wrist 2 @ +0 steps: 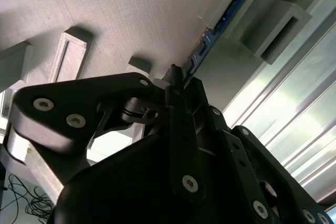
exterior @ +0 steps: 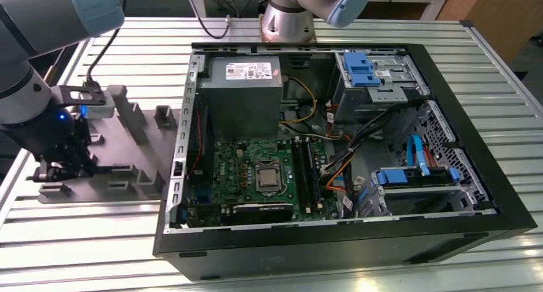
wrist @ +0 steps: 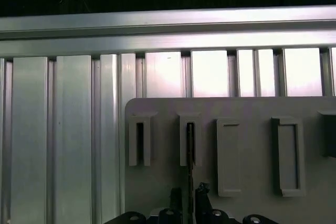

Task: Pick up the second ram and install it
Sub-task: 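Pick up the second ram and move it above second insertion slot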

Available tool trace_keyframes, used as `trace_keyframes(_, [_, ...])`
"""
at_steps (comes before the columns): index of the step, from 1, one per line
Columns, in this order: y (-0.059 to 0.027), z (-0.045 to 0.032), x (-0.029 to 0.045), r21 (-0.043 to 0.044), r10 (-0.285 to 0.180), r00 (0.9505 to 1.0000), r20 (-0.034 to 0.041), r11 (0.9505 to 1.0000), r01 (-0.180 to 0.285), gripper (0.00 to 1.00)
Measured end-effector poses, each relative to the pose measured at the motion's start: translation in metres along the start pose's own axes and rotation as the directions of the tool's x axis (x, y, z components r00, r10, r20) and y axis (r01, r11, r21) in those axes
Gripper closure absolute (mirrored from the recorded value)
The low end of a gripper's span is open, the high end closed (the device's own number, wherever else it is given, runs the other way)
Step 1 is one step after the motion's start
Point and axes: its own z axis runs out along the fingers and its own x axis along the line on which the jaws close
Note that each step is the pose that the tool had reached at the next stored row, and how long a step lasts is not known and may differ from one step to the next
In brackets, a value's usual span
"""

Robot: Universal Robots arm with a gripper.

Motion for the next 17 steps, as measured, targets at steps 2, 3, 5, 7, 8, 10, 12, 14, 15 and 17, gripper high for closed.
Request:
trace_keyframes(2, [0.0000, 0.0004, 0.0000, -0.0001, 0.000, 1.0000, 0.0011, 1.0000, 0.000, 0.75])
trace_keyframes(3, [-0.0001, 0.0006, 0.0000, -0.0002, 0.000, 1.0000, 0.0014, 1.0000, 0.000, 0.75])
trace_keyframes(5, [-0.0001, 0.0007, 0.0000, -0.0001, 0.000, 1.0000, 0.0016, 1.0000, 0.000, 0.75])
trace_keyframes(7, [0.0000, 0.0008, 0.0000, -0.0001, 0.000, 1.0000, 0.0016, 1.0000, 0.000, 0.75])
trace_keyframes(8, [-0.0001, 0.0008, 0.0000, -0.0001, 0.000, 1.0000, 0.0017, 1.0000, 0.000, 0.77])
trace_keyframes(10, [-0.0001, 0.0008, 0.0000, -0.0001, 0.000, 1.0000, 0.0016, 1.0000, 0.000, 0.84])
trace_keyframes(12, [-0.0001, 0.0009, 0.0000, -0.0001, 0.000, 1.0000, 0.0017, 1.0000, 0.000, 0.84])
trace_keyframes(14, [-0.0001, 0.0009, 0.0000, -0.0001, 0.000, 1.0000, 0.0016, 1.0000, 0.000, 0.84])
trace_keyframes(15, [-0.0001, 0.0009, 0.0000, -0.0001, 0.000, 1.0000, 0.0017, 1.0000, 0.000, 0.84])
trace_keyframes(17, [-0.0001, 0.0009, 0.0000, -0.0001, 0.000, 1.0000, 0.0017, 1.0000, 0.000, 0.84])
